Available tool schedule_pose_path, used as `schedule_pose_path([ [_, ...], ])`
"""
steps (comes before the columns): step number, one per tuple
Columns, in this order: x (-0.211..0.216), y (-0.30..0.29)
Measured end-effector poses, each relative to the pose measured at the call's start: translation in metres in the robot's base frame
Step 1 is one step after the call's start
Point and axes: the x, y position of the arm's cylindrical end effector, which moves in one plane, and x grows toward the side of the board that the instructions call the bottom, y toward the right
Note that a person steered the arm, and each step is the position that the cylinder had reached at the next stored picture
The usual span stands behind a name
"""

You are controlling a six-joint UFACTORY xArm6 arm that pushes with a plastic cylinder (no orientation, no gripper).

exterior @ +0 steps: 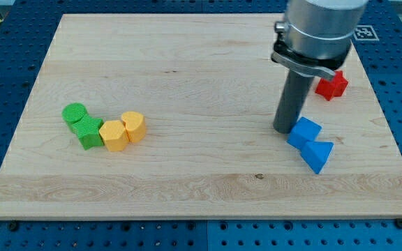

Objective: Slide red star a bit down

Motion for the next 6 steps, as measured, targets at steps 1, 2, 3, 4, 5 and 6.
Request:
schedule_pose_path([
  [1,0.006,0.010],
  [2,-0.037,0.002],
  [3,-0.087,0.001],
  [4,-0.133,0.012],
  [5,-0.152,0.061],
  [6,-0.138,0.086],
])
